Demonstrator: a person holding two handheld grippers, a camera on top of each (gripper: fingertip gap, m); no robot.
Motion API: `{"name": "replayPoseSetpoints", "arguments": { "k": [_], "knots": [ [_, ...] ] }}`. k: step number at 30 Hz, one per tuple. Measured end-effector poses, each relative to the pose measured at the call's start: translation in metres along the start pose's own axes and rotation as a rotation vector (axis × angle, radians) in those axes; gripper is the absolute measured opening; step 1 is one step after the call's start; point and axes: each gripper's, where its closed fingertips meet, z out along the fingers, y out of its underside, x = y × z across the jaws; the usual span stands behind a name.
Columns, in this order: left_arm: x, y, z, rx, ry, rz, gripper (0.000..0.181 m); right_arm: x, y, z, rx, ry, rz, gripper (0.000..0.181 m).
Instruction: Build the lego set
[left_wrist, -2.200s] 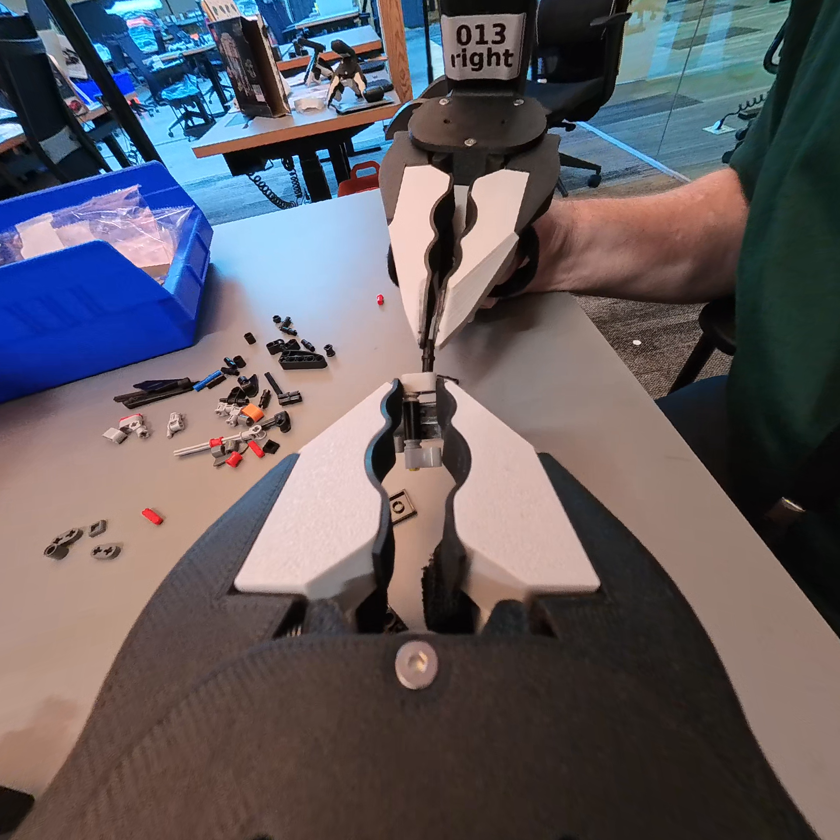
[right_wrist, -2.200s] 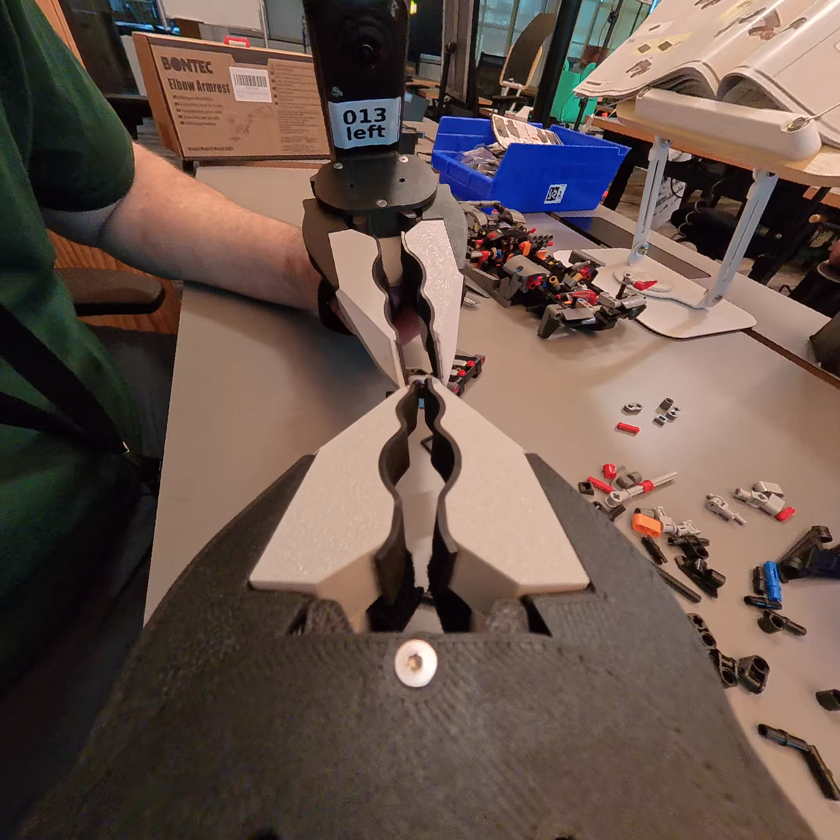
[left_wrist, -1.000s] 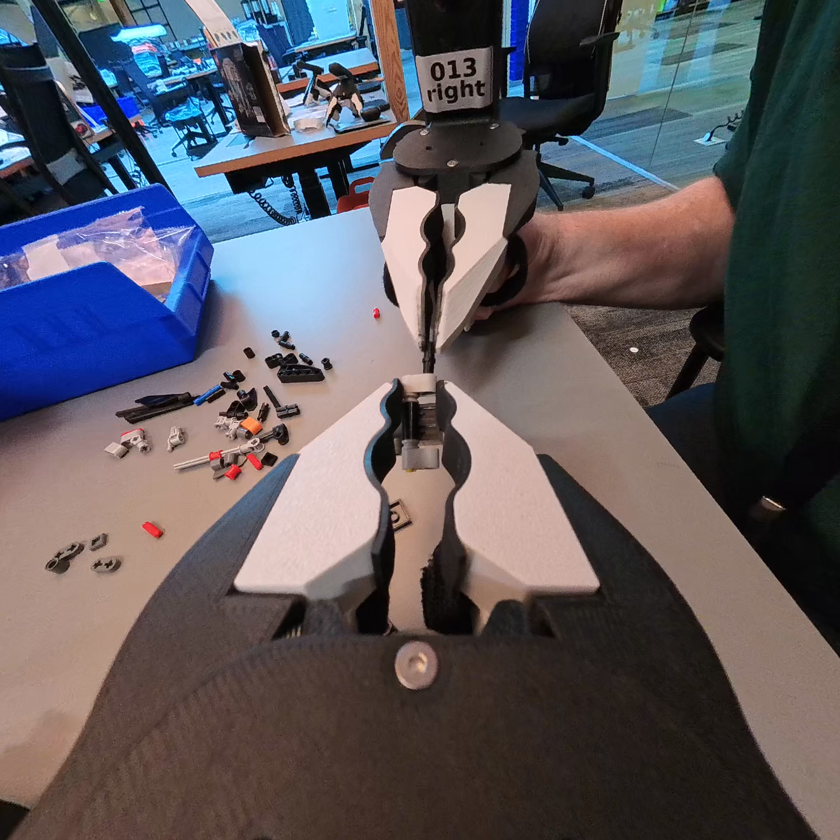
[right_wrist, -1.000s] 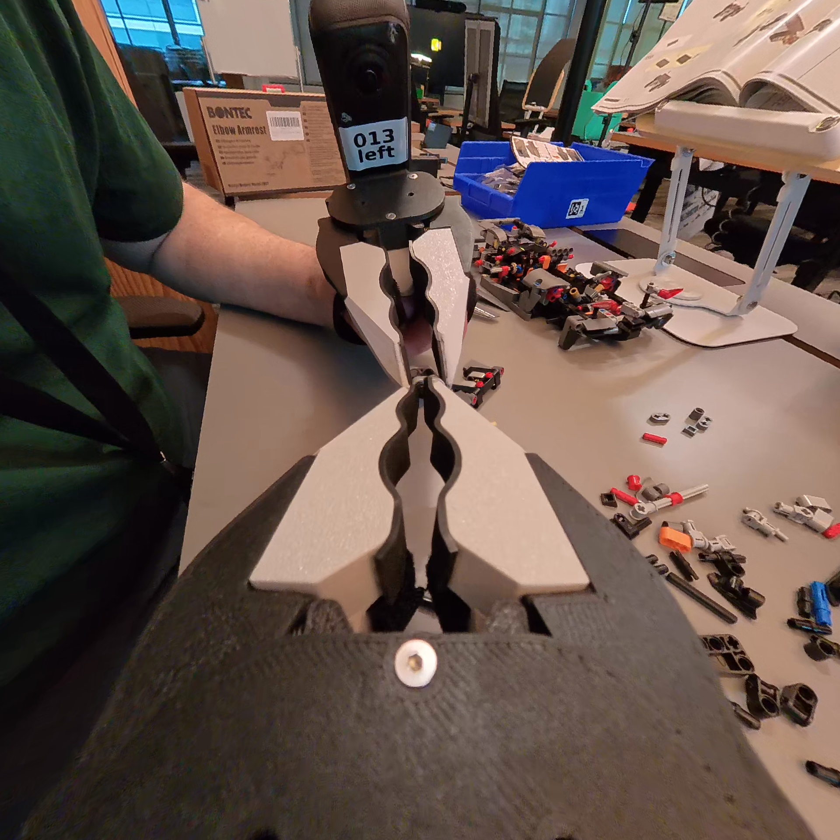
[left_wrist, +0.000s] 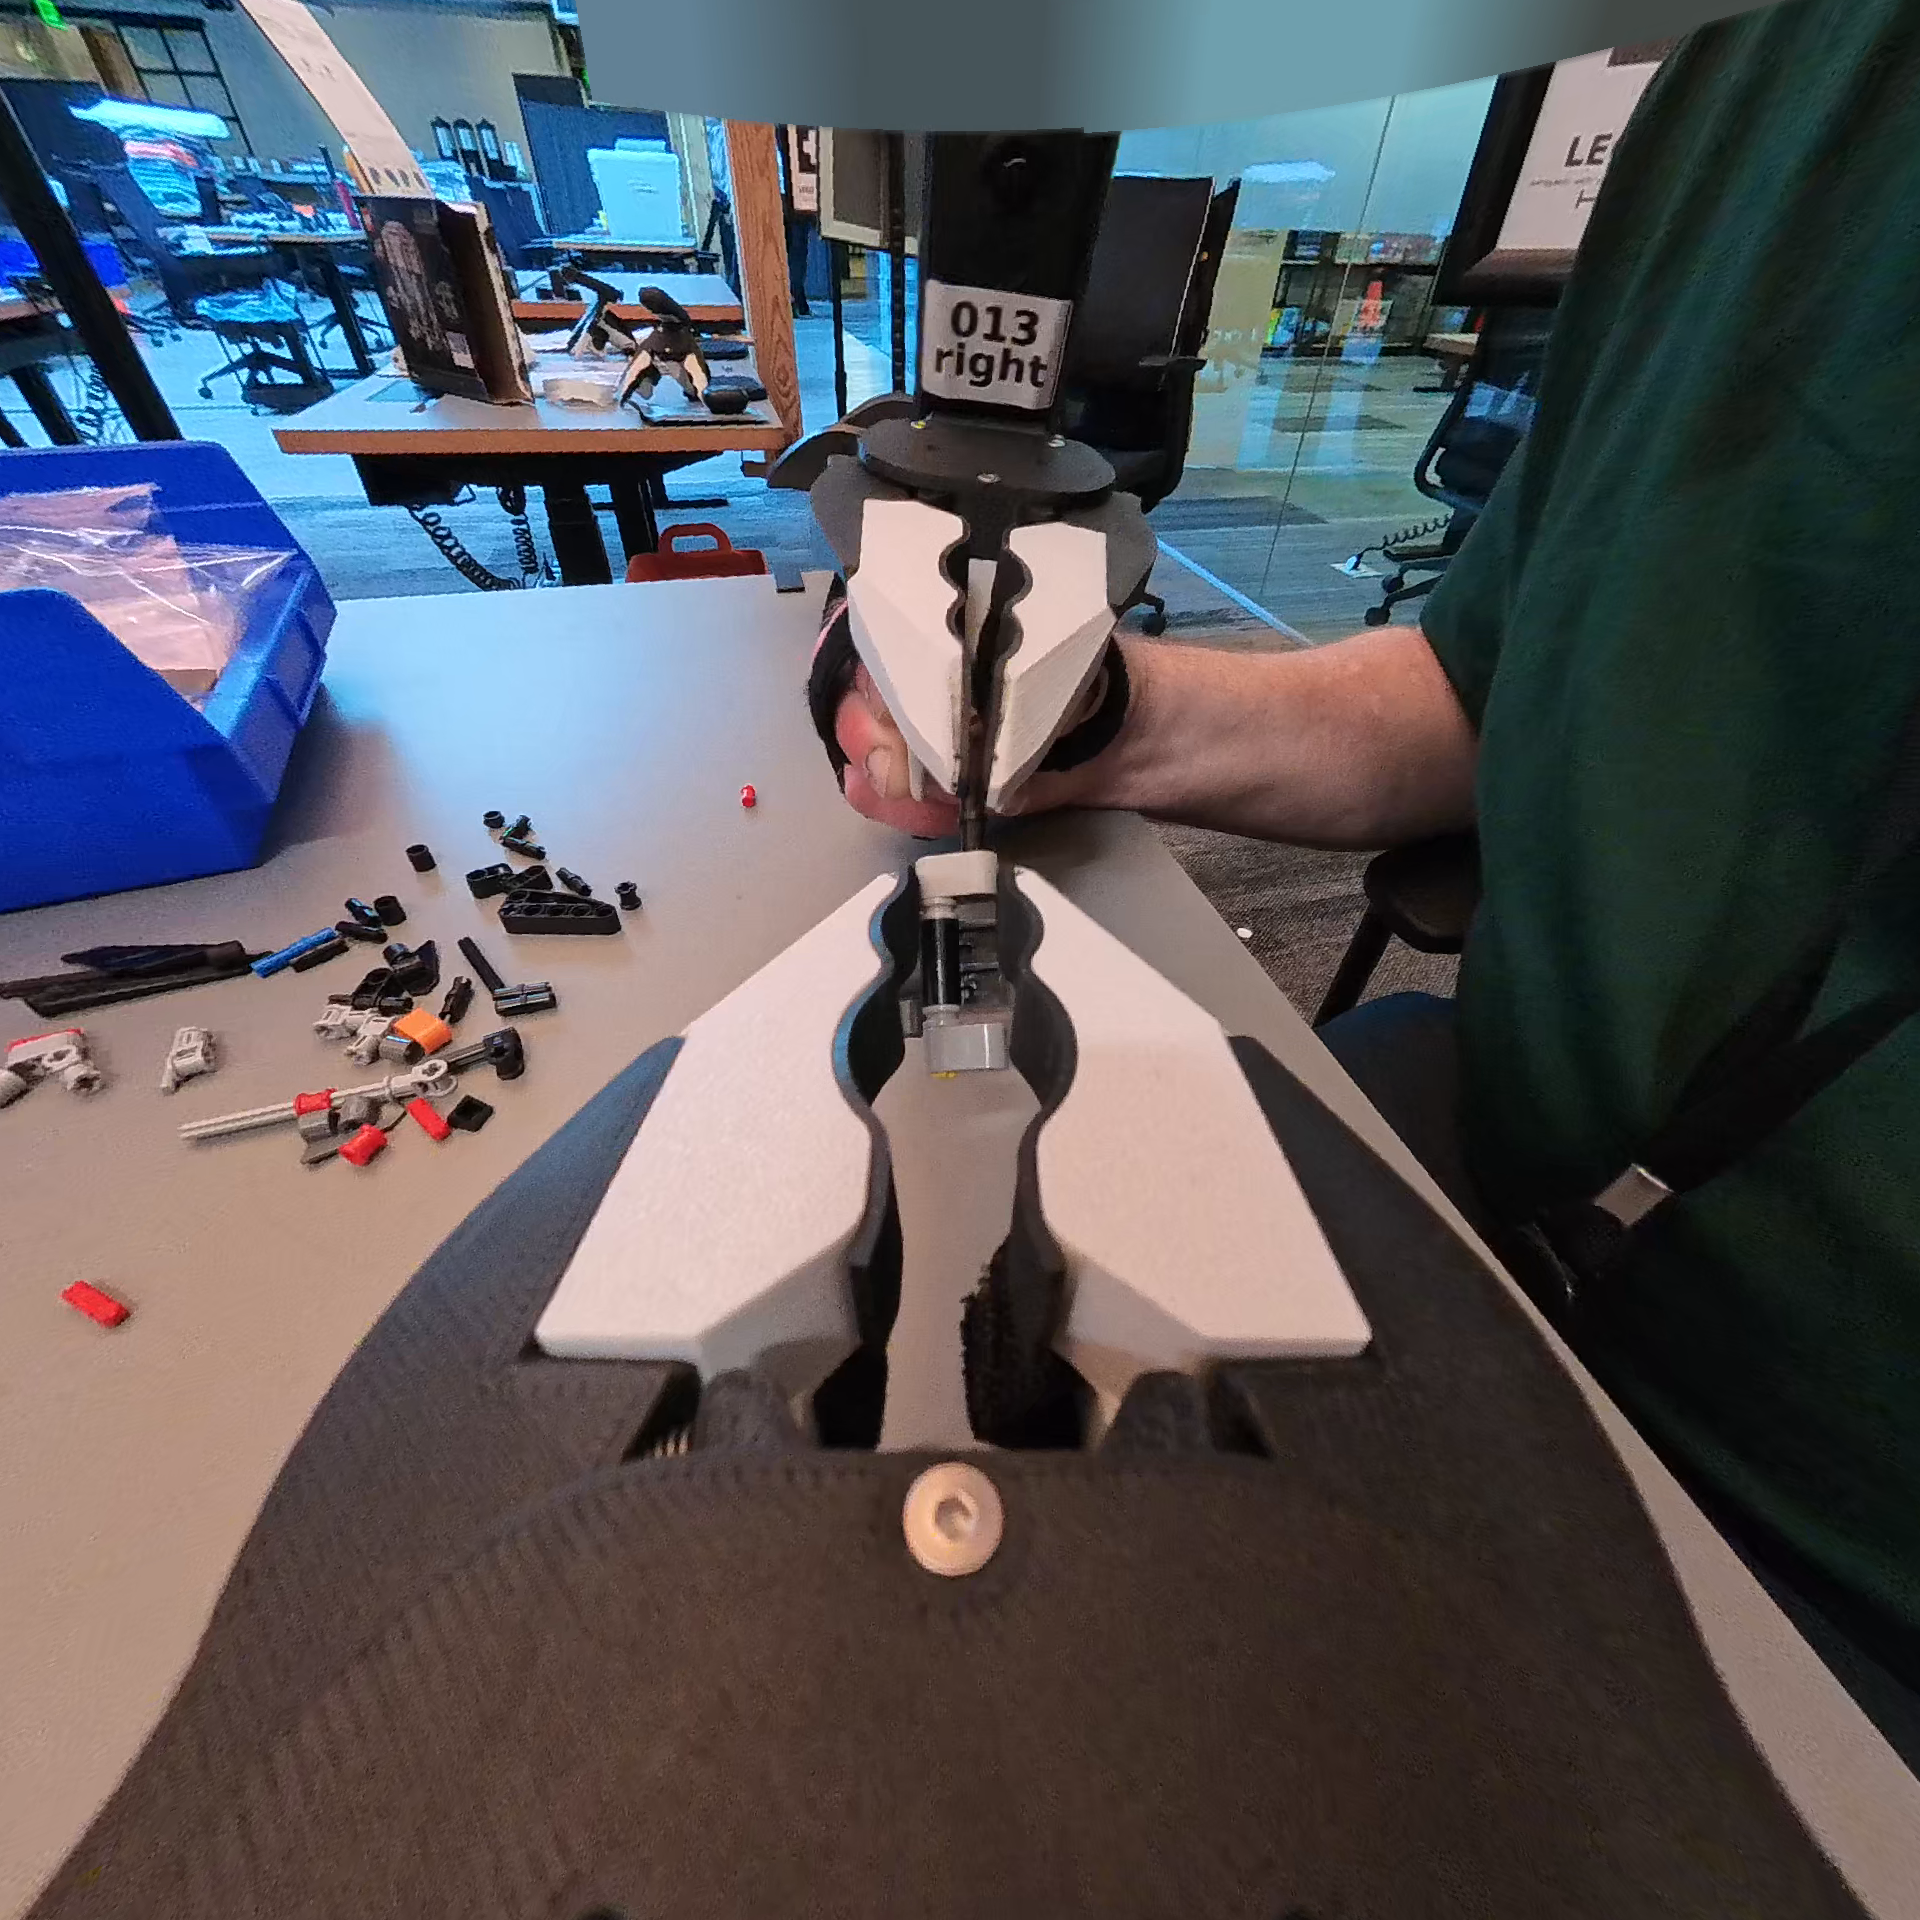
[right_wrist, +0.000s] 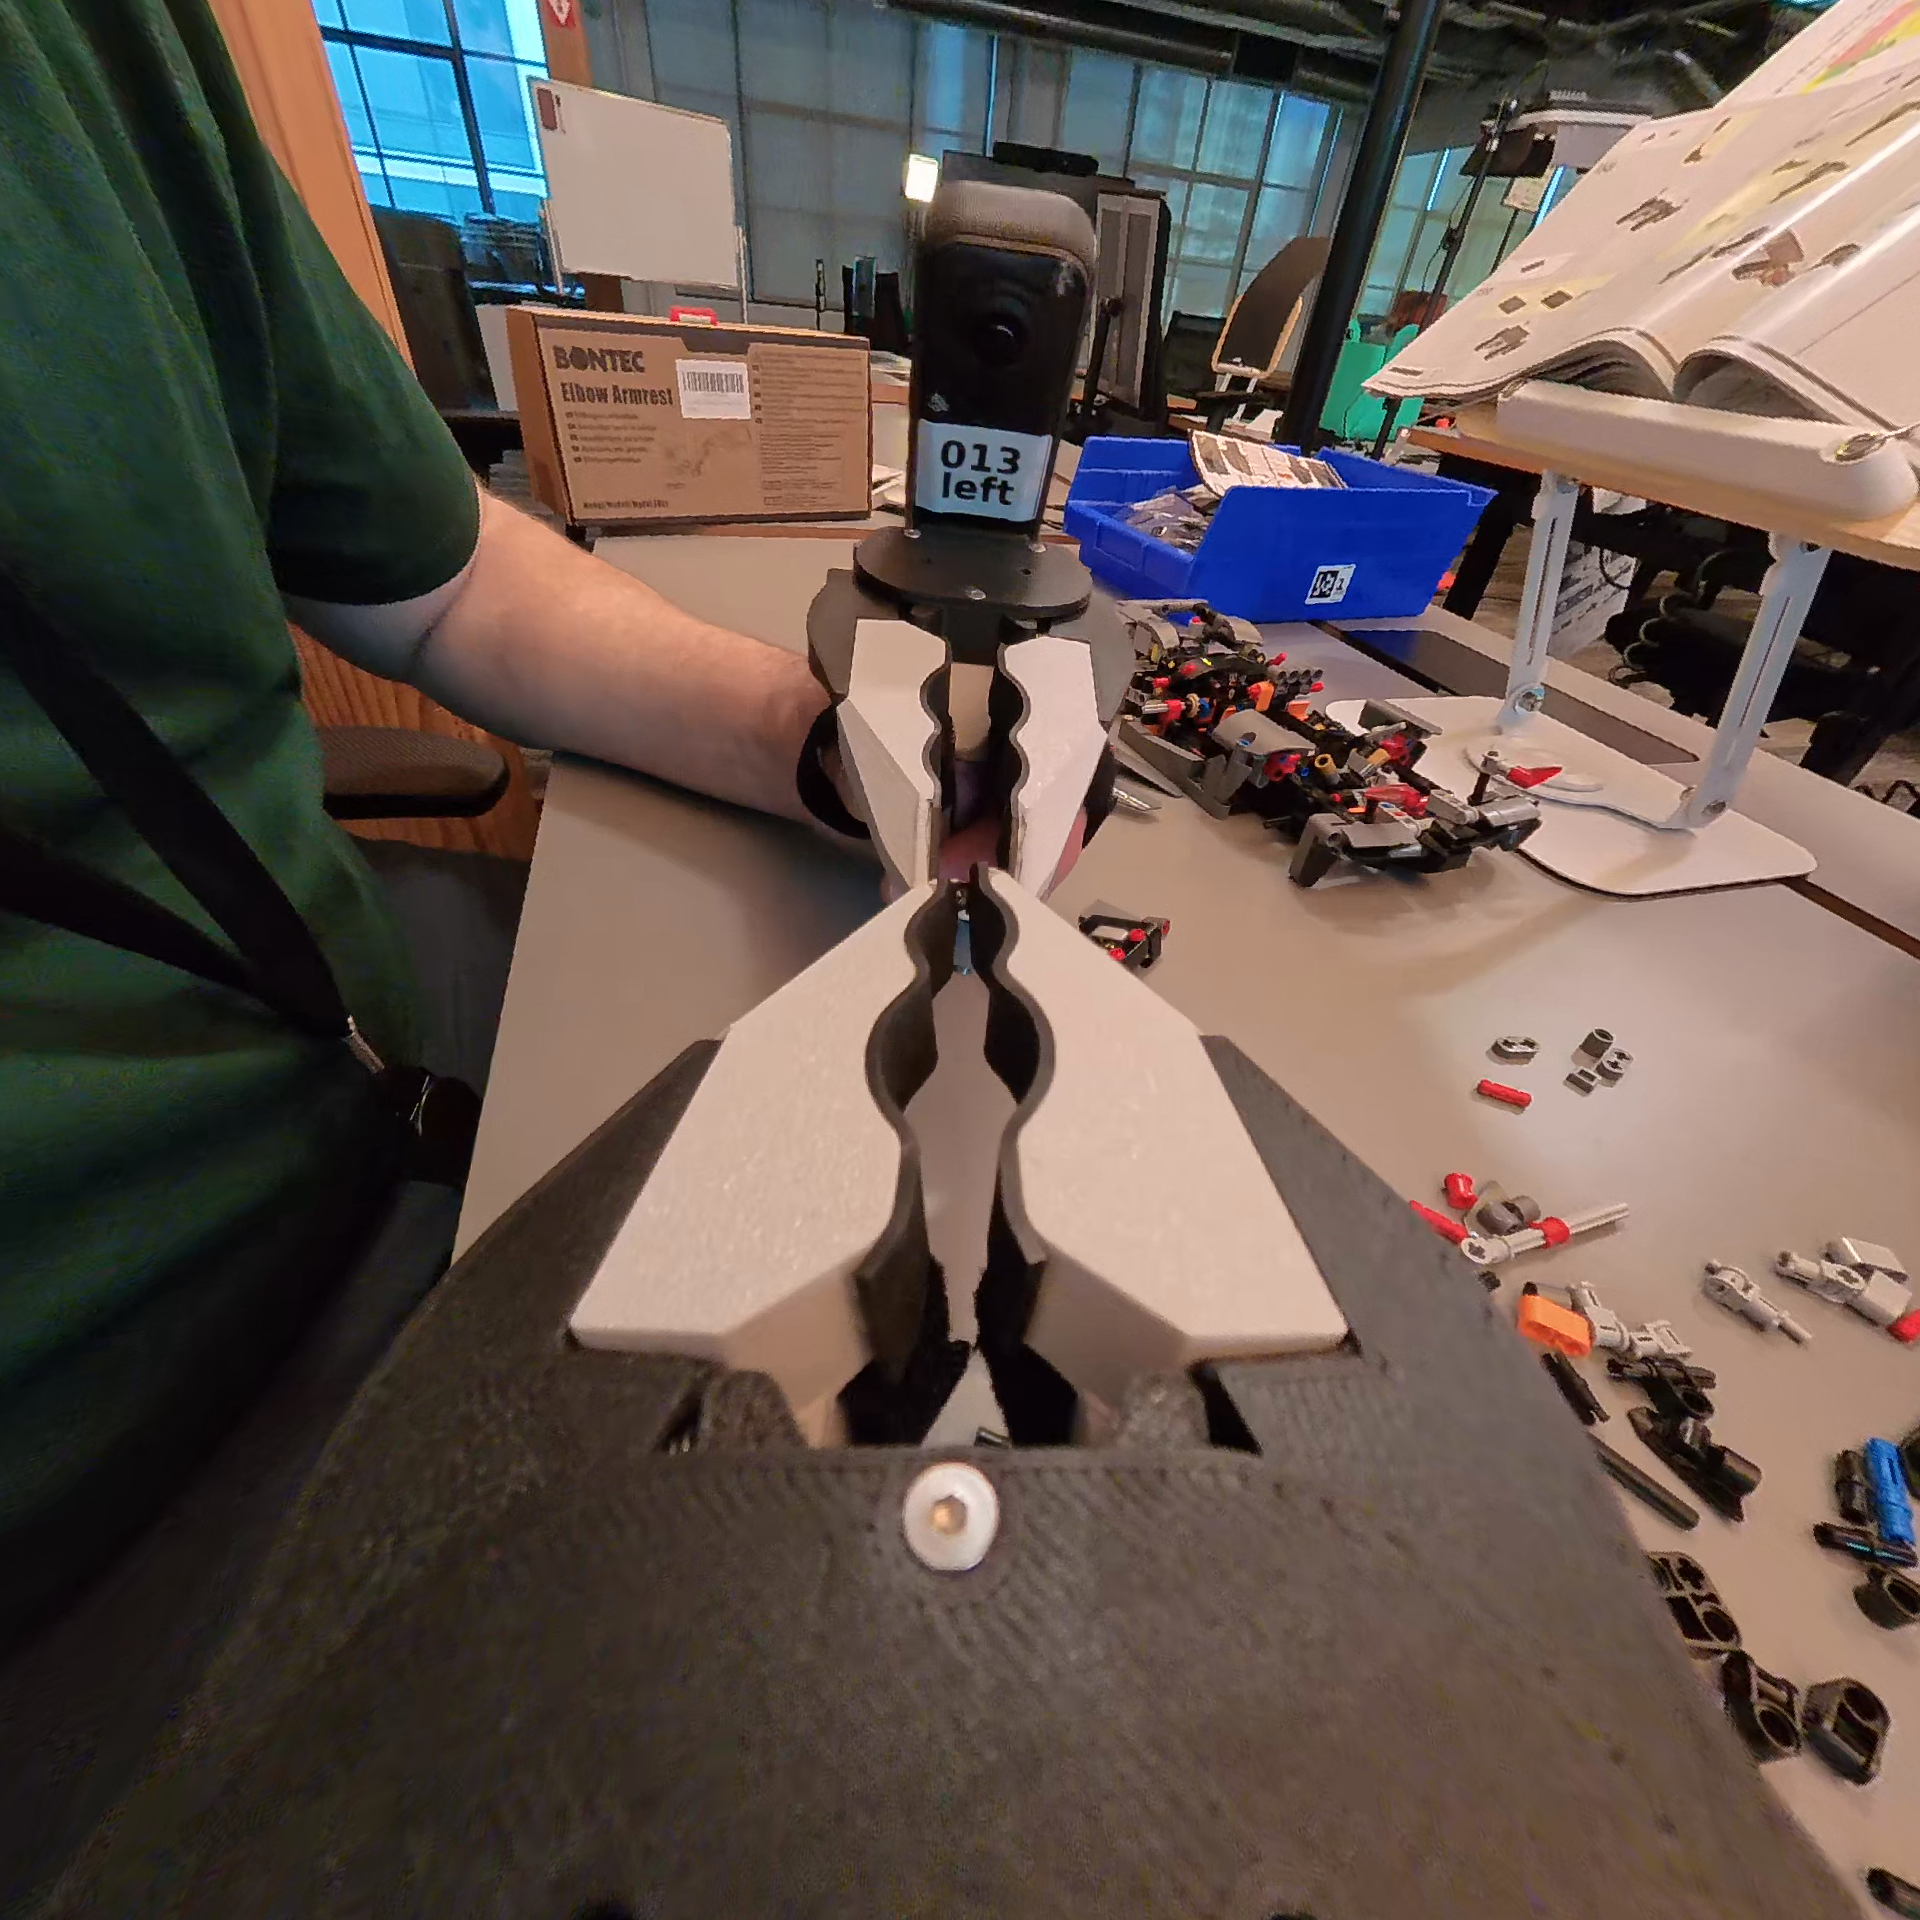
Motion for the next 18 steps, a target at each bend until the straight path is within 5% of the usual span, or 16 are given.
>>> {"name": "replayPoseSetpoints", "arguments": {
  "k": [18],
  "knots": [
    [0.0002,-0.0004,-0.0005,0.005,0.010,-0.004,0.013,-0.0006,0.0022,-0.0013,-0.029,0.025,-0.048,0.001]
  ]
}}
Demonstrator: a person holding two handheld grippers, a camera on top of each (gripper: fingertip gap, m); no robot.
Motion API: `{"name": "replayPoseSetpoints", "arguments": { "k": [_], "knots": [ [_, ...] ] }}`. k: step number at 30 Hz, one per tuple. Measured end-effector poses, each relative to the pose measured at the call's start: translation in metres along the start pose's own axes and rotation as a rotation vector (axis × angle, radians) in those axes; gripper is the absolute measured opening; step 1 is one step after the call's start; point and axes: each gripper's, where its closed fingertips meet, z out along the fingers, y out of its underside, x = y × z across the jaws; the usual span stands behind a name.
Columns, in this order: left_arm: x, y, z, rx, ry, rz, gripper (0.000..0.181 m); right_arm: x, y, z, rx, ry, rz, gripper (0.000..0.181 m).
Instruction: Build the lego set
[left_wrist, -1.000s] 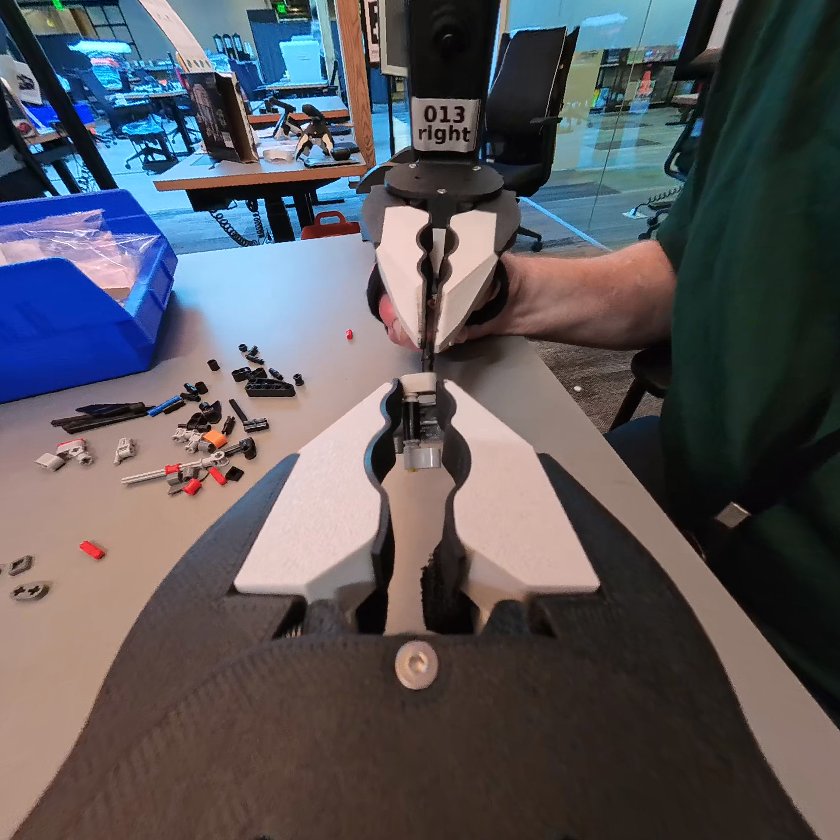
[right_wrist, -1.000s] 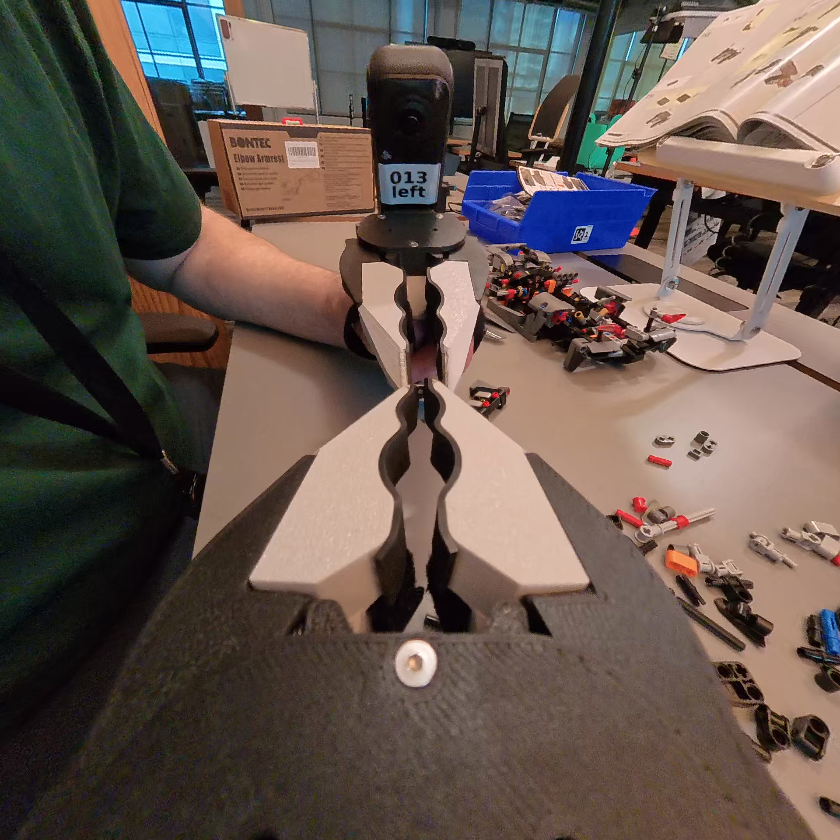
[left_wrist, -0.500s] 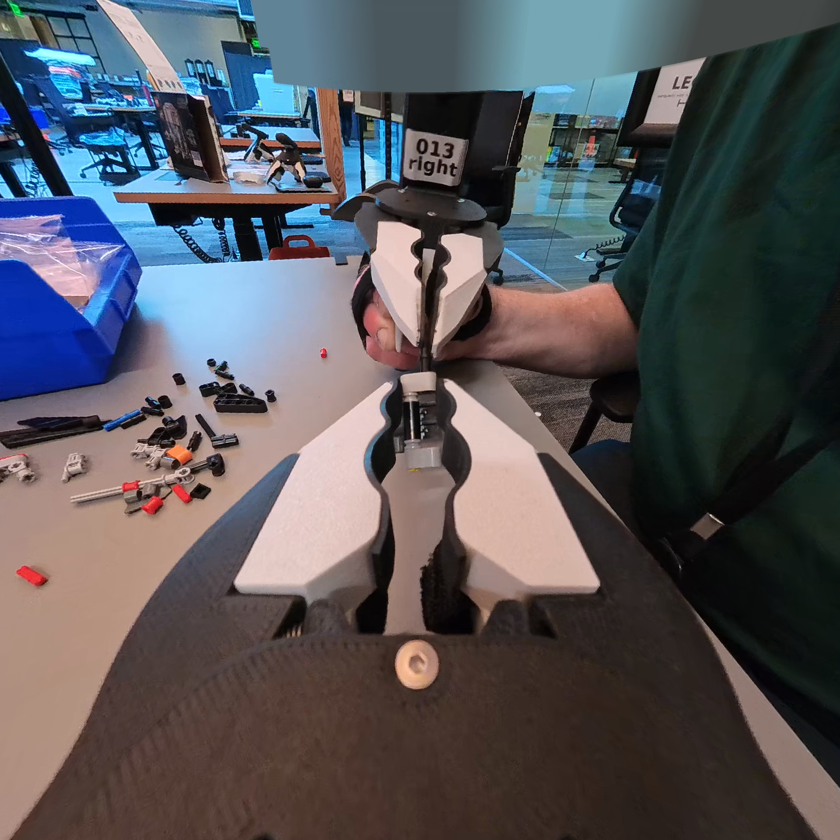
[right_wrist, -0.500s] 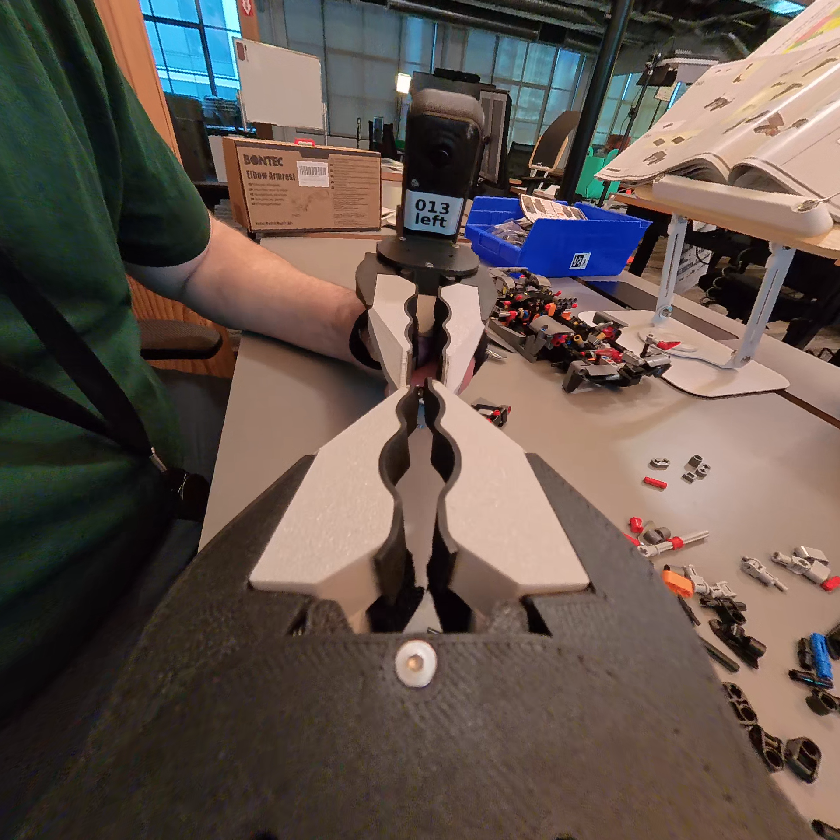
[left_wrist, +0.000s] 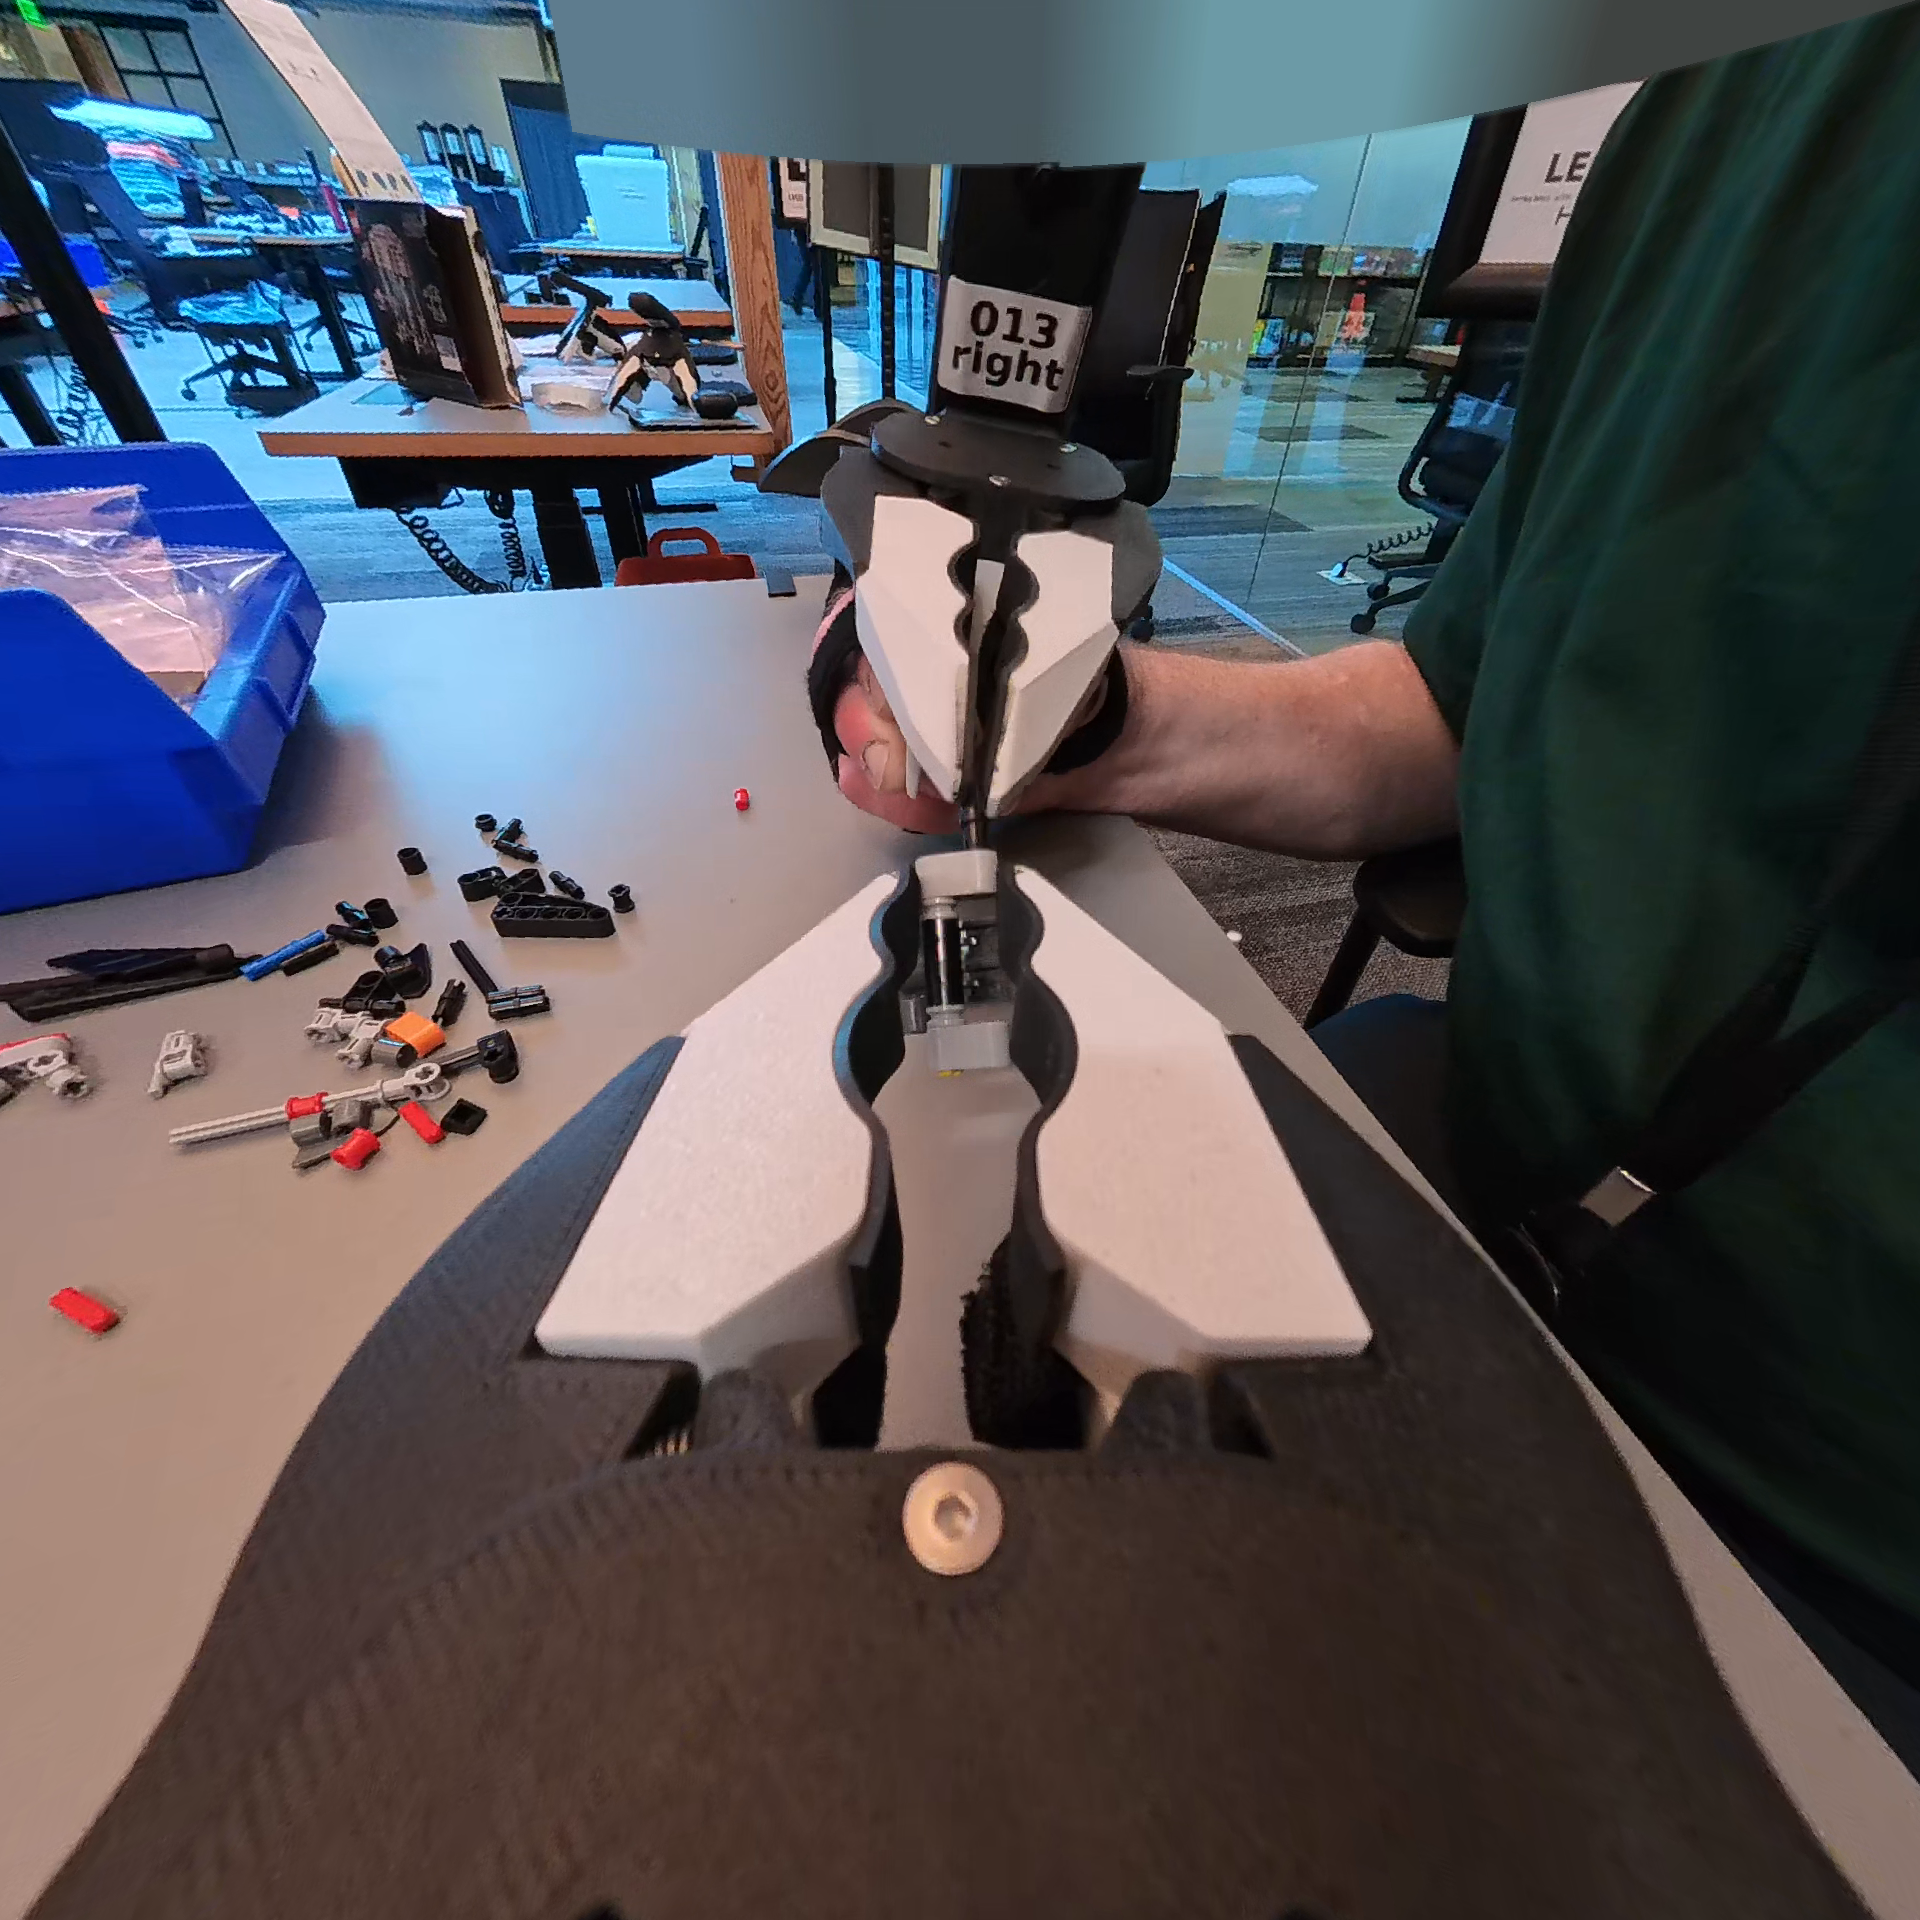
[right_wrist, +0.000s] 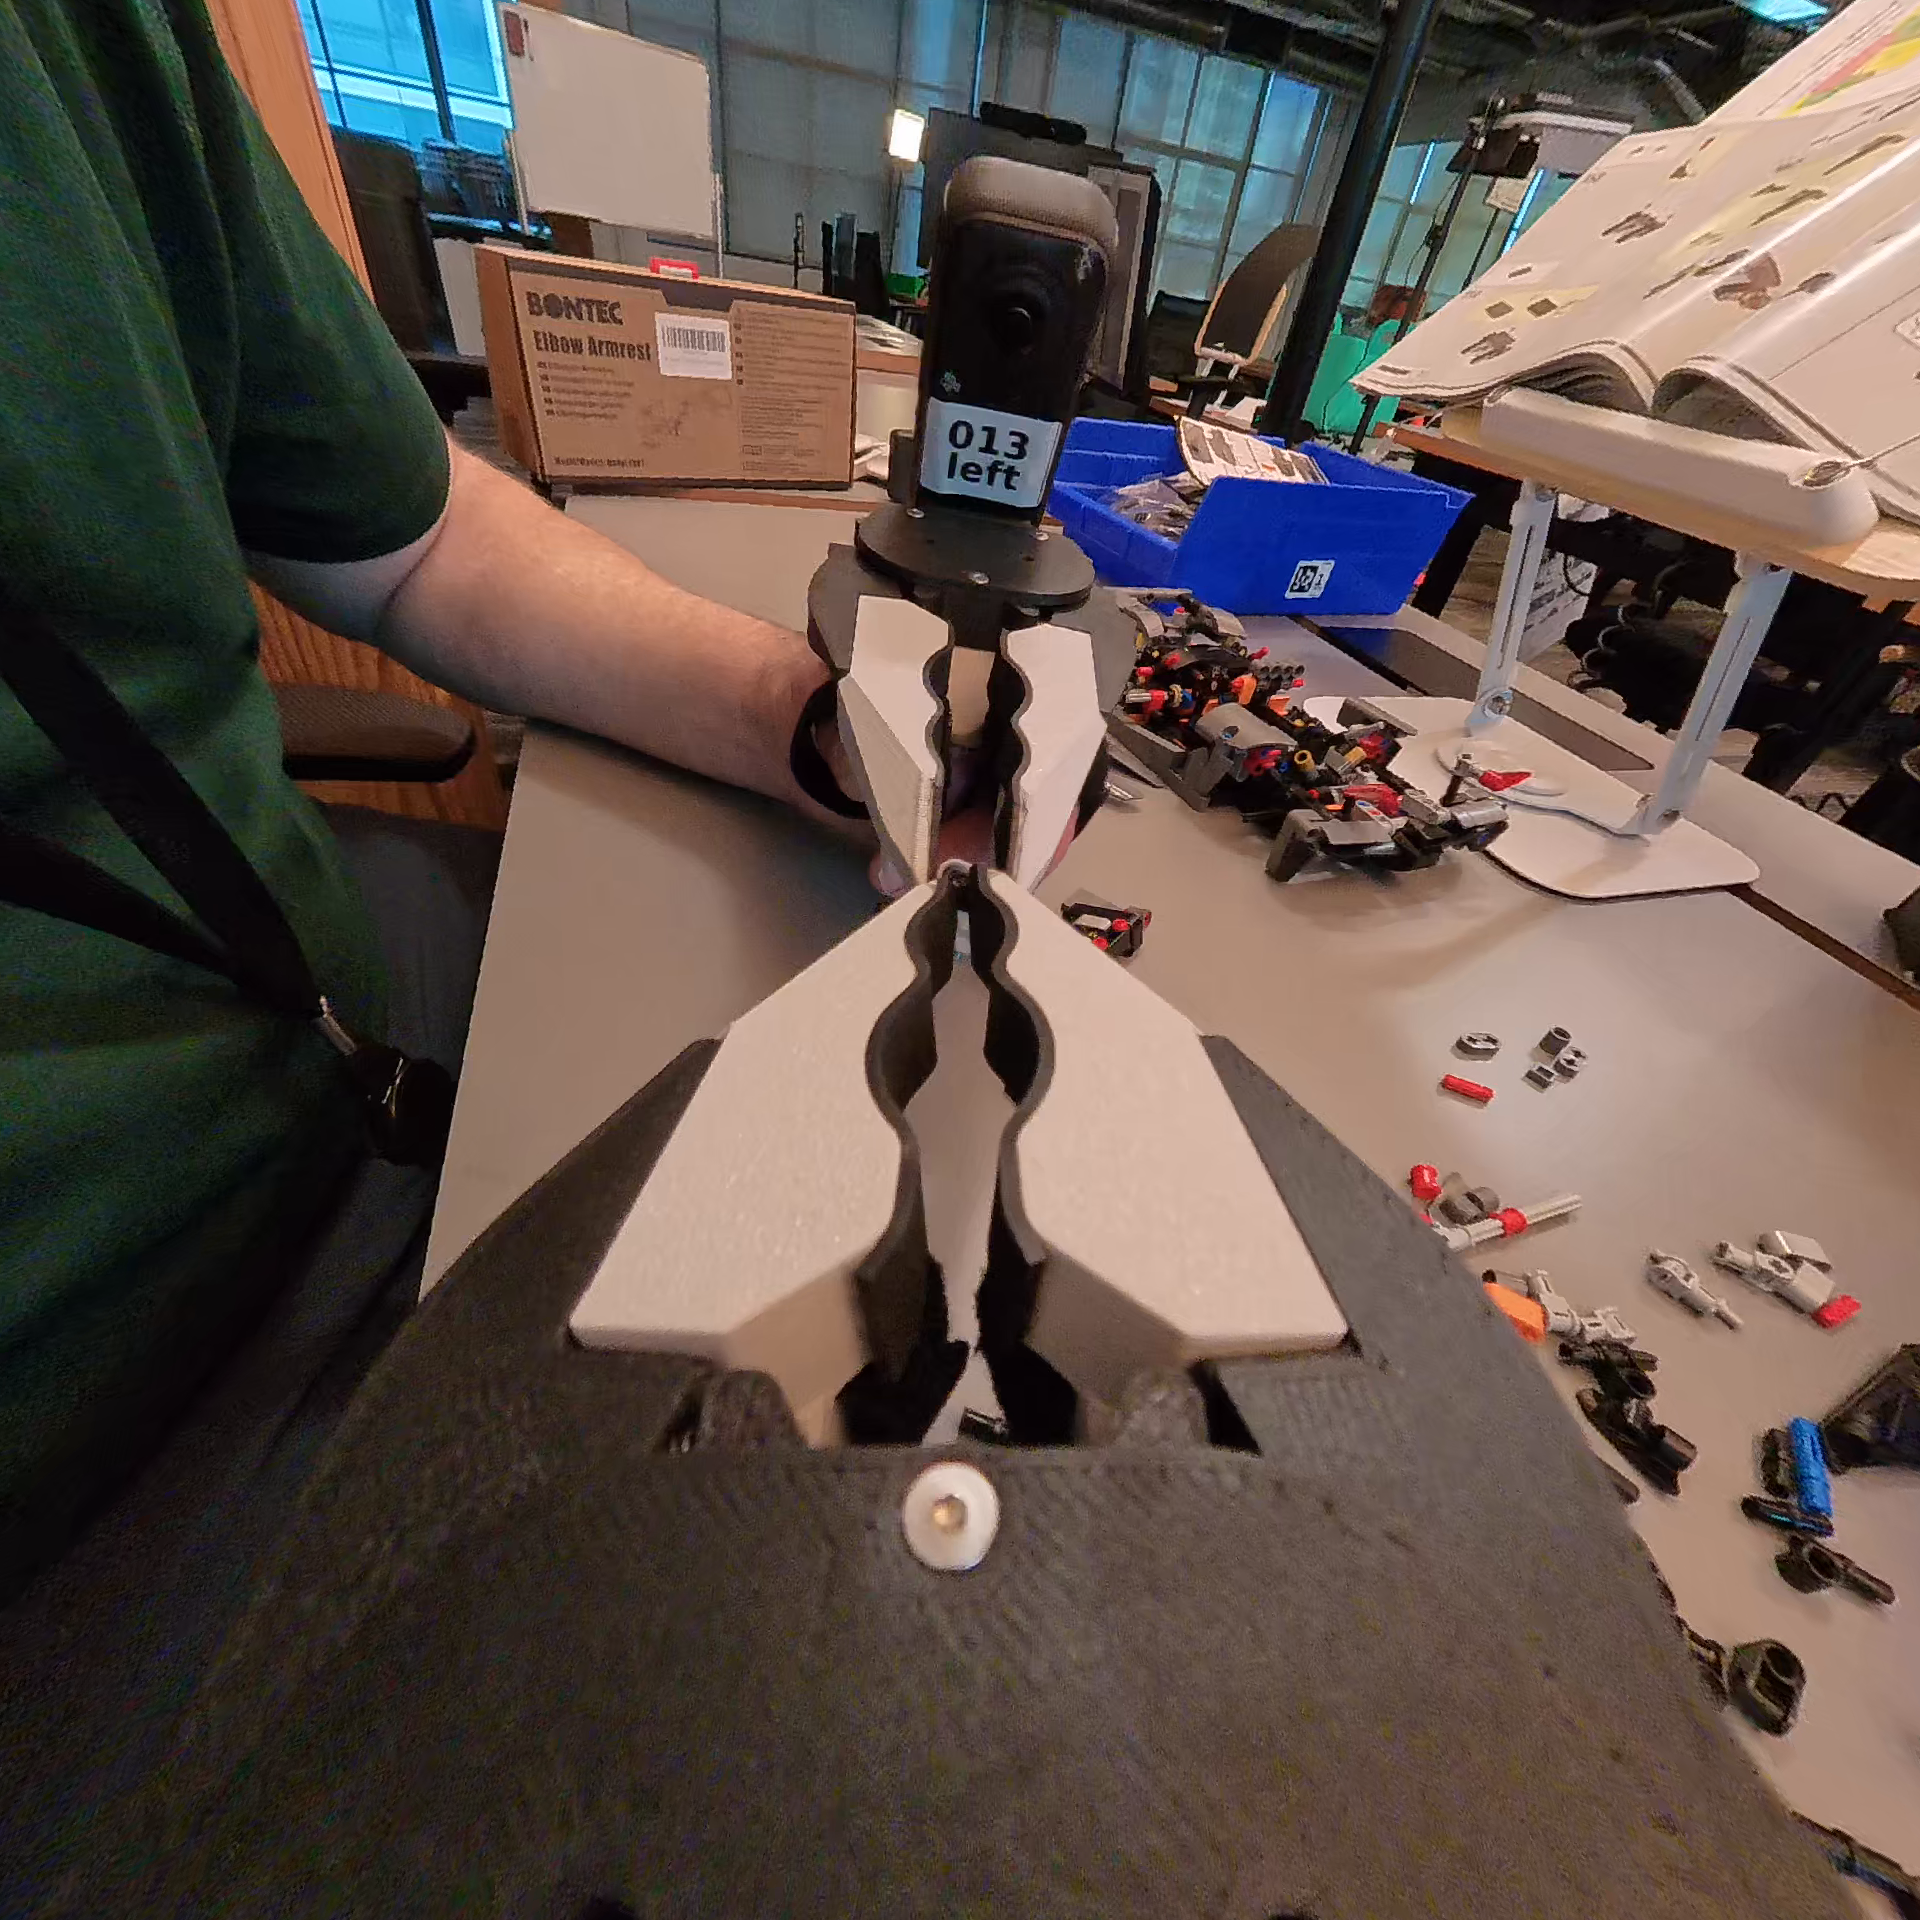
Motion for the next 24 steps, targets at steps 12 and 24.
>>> {"name": "replayPoseSetpoints", "arguments": {
  "k": [12,24],
  "knots": [
    [-0.008,0.014,0.001,-0.128,-0.080,0.095,0.012,0.004,0.017,0.003,-0.105,0.055,-0.054,0.000],
    [-0.016,0.030,0.001,-0.275,-0.149,0.179,0.012,0.009,0.033,0.007,-0.211,0.105,-0.106,0.000]
  ]
}}
